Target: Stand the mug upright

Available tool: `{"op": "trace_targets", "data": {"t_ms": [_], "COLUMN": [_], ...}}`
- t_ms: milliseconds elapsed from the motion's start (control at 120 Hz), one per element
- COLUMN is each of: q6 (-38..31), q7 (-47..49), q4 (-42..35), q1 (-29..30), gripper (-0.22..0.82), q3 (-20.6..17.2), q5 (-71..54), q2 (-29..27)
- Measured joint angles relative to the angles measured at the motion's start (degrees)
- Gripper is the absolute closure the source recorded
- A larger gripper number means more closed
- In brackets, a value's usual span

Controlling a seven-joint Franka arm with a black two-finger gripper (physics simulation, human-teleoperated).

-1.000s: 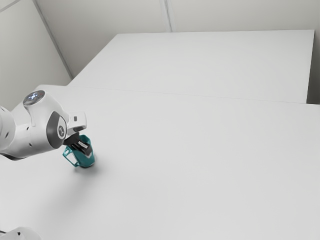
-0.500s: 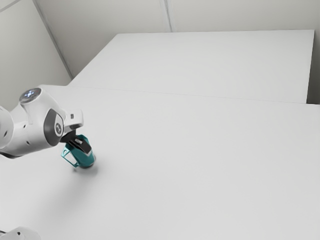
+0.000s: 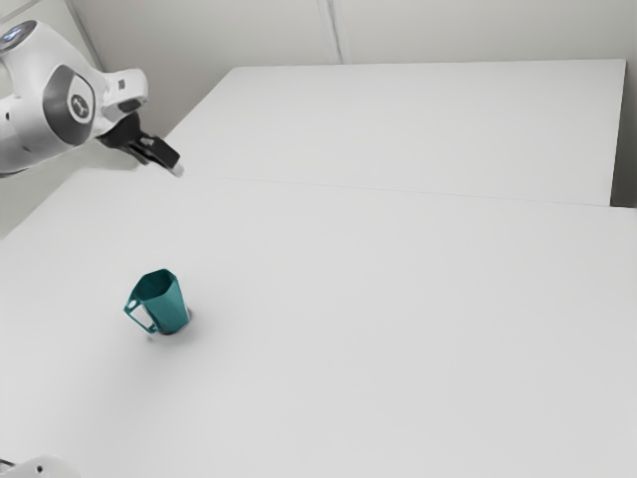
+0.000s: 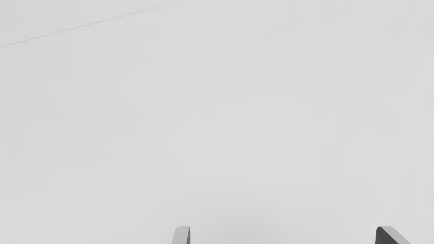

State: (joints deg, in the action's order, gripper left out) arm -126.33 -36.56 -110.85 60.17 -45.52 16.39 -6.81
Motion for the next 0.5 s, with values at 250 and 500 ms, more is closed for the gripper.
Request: {"op": "trace_targets", "data": {"t_ms": [250, 500], "q6": [28.1, 39.9], "q7": [11.6, 20.6], "q4": [38.4, 41.5], "q1": [-37.5, -54.0], "gripper": [0.00, 0.00], "q3": [23.3, 40.1], "q5": [-20.1, -20.5], "q2": [27.8, 28.3]}}
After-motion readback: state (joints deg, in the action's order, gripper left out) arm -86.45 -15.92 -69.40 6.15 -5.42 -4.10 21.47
